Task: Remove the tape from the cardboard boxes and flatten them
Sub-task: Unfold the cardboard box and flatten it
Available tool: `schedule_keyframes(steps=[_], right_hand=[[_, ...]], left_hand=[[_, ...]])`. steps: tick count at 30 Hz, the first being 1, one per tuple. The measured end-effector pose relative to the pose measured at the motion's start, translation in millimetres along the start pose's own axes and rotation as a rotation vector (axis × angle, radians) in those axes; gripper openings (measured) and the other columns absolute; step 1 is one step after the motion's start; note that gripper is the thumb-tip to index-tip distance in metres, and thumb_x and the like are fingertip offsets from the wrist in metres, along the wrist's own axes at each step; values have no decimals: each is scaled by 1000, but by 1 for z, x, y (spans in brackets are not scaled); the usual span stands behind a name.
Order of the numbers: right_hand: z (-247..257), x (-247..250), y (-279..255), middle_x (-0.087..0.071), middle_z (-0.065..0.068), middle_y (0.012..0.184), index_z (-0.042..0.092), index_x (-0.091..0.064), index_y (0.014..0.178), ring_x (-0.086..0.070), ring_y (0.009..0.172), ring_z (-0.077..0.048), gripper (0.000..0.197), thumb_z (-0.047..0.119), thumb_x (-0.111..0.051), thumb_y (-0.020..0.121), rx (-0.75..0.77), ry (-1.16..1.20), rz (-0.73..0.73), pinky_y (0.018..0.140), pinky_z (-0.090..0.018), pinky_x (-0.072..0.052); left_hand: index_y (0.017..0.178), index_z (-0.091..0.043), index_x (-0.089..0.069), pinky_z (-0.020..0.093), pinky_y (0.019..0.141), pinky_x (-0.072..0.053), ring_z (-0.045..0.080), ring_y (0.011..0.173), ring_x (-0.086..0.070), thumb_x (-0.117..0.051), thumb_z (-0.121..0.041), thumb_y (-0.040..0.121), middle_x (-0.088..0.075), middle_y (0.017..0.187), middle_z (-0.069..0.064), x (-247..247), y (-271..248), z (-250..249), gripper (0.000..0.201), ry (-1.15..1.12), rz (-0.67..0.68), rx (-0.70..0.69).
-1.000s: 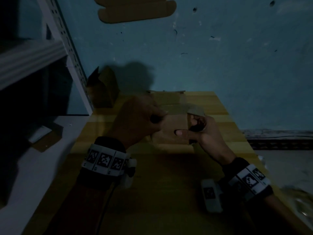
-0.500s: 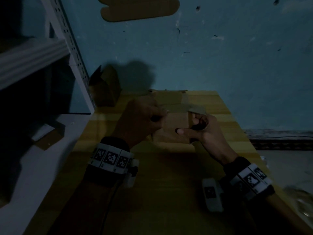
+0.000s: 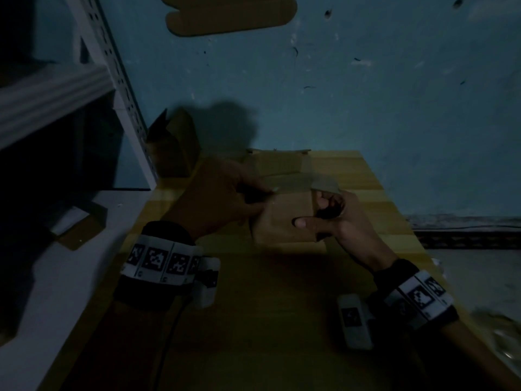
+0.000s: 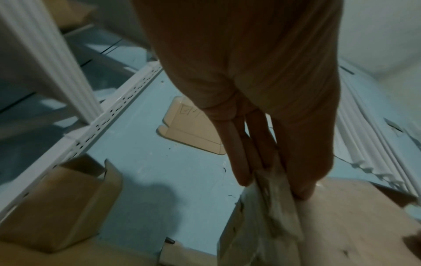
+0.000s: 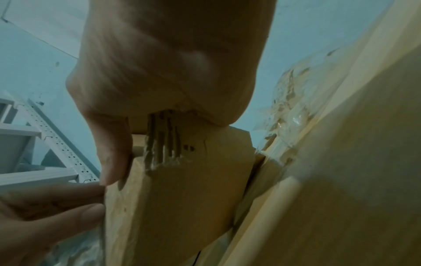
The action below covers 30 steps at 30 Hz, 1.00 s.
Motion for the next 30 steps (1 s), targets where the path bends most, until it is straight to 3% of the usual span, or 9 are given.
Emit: schedule_keyframes(steps=[3,8,11,13,17,22,27,30], right_hand=[[0,0,1,-75,10,77,13,-73,93,-71,70,-7,23,-5,-78,79,3,2,6,51,-21,-51],[1,-2,2,-73,14,71,16,-69,84,-69,67,-3,25,-8,-76,80,6,5,23,50,-18,-49],[-1,0,2,-77,7,84,7,-73,99,-73,77,-9,23,-4,-77,80,-14,26,1,54,-22,-52],[-1,0,2,-79,0,96,2,-72,112,-75,87,-16,33,-2,-78,80,-25,27,-15,58,-25,-55],[-3,1,3,-79,-4,105,4,-71,117,-76,93,-21,38,1,-79,80,-36,14,-34,61,-30,-59],[-2,1,2,-80,3,98,10,-73,109,-76,87,-13,31,0,-79,80,-40,31,-34,59,-23,-56],[-3,1,2,-79,2,101,13,-73,109,-76,92,-16,34,3,-80,78,-49,23,-33,61,-26,-56],[-3,2,2,-79,5,102,19,-73,108,-75,93,-15,35,7,-81,75,-55,39,-24,62,-27,-57]], left_hand=[[97,-12,-78,33,72,-60,9,80,-73,-83,-25,75,-77,91,2,1,0,-4,26,24,-22,-56],[97,-9,-77,33,68,-59,12,77,-74,-78,-25,80,-77,87,6,1,0,-5,23,-1,-66,-65],[94,-7,-78,30,66,-58,10,75,-72,-74,-22,81,-77,84,5,-2,0,-13,21,72,-66,-133],[92,-5,-78,33,63,-57,15,72,-73,-73,-22,82,-77,82,7,-6,0,-18,20,142,-49,-190],[85,-3,-79,35,52,-57,22,65,-73,-60,-28,88,-76,78,12,-12,1,-18,32,206,-39,-259],[82,0,-78,39,55,-58,26,67,-72,-61,-25,90,-74,77,18,-15,-2,-7,32,210,-55,-237],[81,-2,-78,41,54,-57,26,64,-71,-65,-23,91,-73,73,14,-15,-1,-4,27,207,-69,-199],[90,-4,-79,40,61,-62,22,74,-74,-79,-18,81,-77,85,12,-9,0,-7,17,154,-69,-163]])
Point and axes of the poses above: each hand's wrist, its own y-axis towards the middle knuckle, its own x-axis out of the back of the hand, z = x × y, the point moved 7 cm from there along y, towards the middle knuckle
